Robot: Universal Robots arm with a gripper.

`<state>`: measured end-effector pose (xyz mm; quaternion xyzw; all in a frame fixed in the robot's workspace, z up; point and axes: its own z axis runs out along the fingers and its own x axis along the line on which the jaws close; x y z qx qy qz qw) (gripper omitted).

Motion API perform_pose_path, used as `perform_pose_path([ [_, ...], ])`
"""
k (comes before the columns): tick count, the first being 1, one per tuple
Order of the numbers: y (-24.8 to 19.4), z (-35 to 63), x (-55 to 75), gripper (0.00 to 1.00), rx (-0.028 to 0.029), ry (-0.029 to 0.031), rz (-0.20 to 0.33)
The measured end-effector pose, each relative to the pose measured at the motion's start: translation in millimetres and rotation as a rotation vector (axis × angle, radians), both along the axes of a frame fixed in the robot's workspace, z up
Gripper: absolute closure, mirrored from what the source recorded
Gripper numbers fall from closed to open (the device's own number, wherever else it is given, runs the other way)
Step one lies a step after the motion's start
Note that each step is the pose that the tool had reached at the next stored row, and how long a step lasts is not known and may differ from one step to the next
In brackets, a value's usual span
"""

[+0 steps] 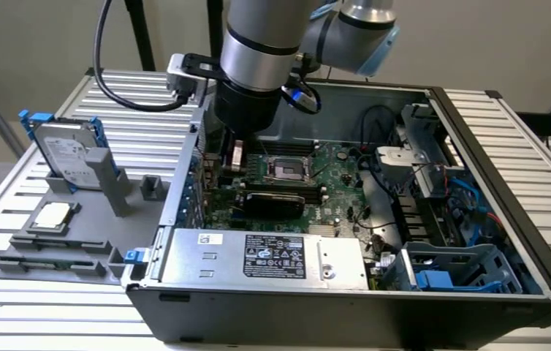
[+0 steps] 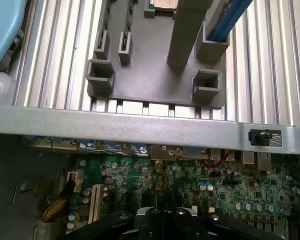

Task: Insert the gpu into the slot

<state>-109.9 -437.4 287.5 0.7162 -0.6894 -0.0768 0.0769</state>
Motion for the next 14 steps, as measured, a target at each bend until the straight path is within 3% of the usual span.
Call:
perform_pose_path([
  [4,0.0,0.0,-2.6,0.89,-0.0111,0.0325,0.006],
  [7,0.0,0.5,-3.8,0.89,-0.0141,0.0494,0.007],
  [9,0.0,1.7,-4.2,0.89,-0.014,0.0582,0.007],
  [14,0.0,4.9,-4.5,0.89,-0.014,0.0725,0.007],
])
